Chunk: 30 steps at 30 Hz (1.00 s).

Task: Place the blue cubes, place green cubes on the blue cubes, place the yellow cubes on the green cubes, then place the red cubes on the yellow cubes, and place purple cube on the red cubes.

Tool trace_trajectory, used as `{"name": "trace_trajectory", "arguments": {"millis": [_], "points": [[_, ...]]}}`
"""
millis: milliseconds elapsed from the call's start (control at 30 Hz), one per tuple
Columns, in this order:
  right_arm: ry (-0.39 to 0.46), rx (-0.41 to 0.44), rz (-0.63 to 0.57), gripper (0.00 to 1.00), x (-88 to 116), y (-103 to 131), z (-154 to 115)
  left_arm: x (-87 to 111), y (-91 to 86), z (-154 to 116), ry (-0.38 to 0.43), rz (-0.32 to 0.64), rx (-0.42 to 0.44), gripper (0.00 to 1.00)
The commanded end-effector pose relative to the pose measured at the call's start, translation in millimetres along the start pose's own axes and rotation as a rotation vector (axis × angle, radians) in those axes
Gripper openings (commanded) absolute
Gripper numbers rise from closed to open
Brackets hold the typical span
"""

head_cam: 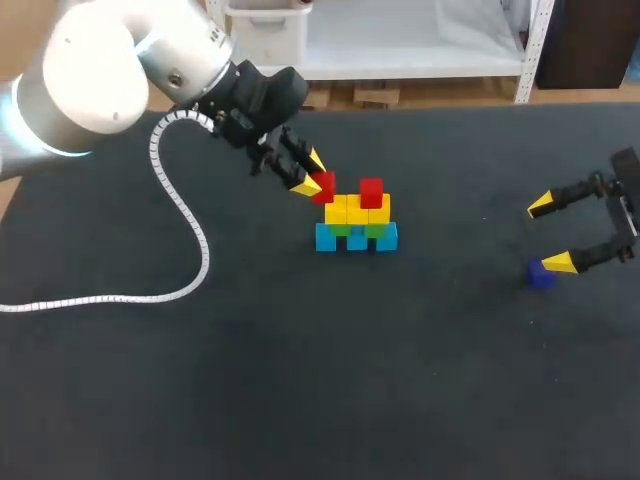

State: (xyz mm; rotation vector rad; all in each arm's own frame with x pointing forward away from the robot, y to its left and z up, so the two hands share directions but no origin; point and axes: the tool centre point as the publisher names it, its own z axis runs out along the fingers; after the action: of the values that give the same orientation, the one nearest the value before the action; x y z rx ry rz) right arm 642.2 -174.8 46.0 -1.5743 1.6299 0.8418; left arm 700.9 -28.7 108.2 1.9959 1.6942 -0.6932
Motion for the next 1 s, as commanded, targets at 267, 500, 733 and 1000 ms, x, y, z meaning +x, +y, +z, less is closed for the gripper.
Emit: {"name": "trace_trajectory", "arguments": {"millis": [267,500,733,1000], "points": [[-0.001,0.000,-0.001,1.00,0.1,-0.2,0.0,-8.1,10.8,10.1,0.014,-0.008,0.071,0.00],[-0.001,0.000,-0.001,1.00,0.1,-0.2,0.0,-11.3,12.6,16.6,0.015,-0.007,0.085,0.00],[-0.001,0.000,-0.001,1.00,0.1,-0.2,0.0,-11.8,13.3,21.1,0.013,-0.016,0.081,0.00],[-0.001,0.000,-0.001,1.00,0.1,-0.2,0.0,-9.7,11.0,25.7,0.013,-0.036,0.073,0.00]]}}
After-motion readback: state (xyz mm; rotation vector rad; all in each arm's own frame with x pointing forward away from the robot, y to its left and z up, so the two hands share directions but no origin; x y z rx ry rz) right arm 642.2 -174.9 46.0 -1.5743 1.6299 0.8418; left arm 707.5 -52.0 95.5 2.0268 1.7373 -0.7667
